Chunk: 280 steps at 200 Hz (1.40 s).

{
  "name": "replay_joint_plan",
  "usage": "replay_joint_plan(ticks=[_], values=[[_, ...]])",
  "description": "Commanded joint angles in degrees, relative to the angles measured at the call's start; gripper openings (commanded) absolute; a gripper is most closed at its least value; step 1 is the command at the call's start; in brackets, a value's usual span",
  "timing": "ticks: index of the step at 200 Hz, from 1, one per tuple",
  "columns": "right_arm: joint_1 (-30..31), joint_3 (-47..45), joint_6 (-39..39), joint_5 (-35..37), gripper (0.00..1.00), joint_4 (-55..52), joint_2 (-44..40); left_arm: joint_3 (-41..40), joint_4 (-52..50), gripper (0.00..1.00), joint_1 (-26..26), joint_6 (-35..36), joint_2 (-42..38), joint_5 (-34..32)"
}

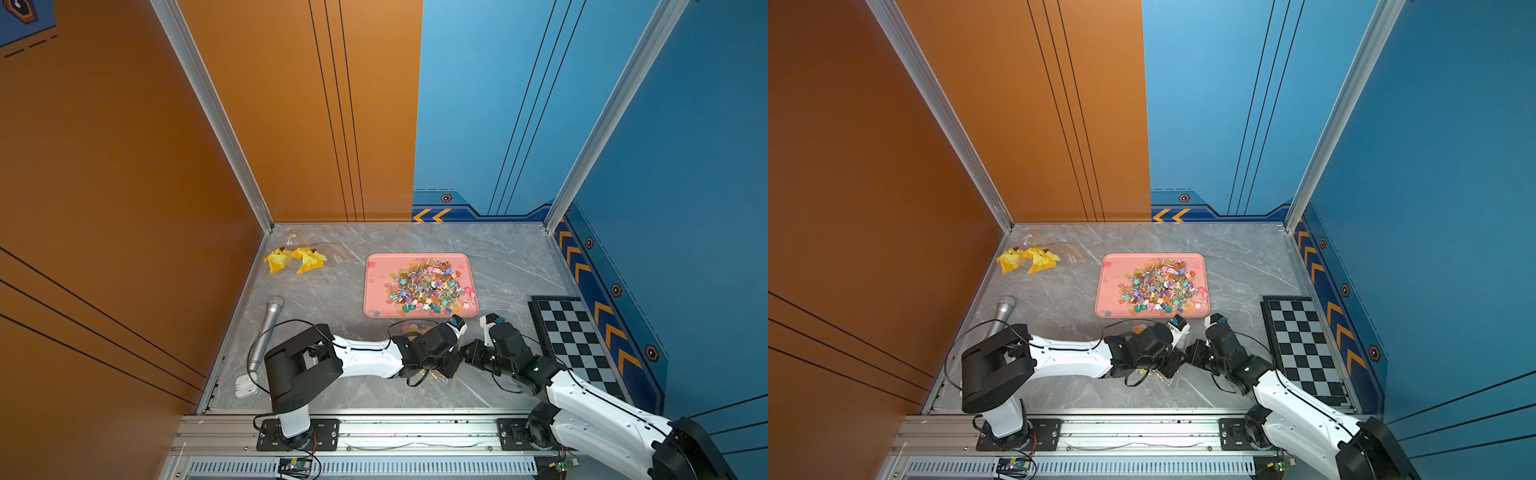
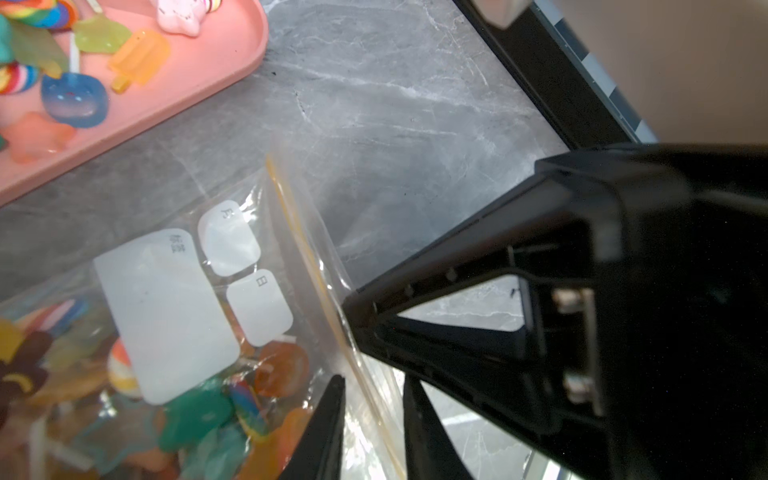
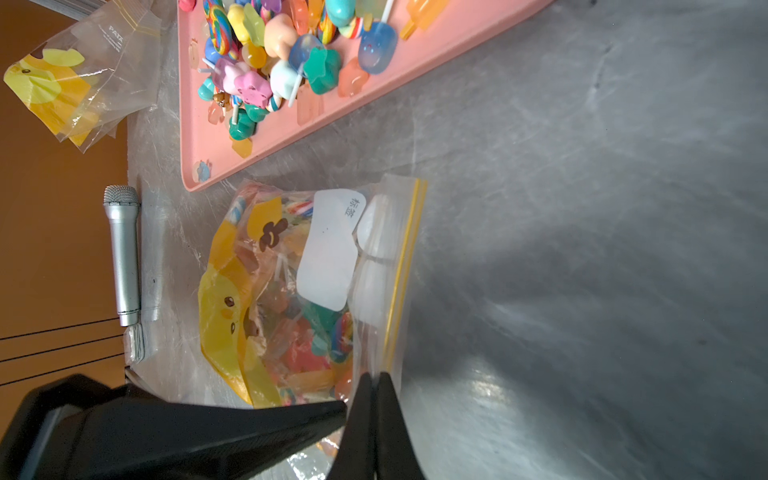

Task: Pour candies out of the ziploc bag
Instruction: Open the ziploc bag at the center of the board.

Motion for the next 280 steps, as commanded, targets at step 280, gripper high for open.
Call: replay_joint_plan(ticks=[280], values=[[0.3, 0.7, -1.0, -0.4, 0.0, -2.0, -0.3, -2.3, 2.4, 0.06, 1.2, -1.9, 1.5, 1.1]])
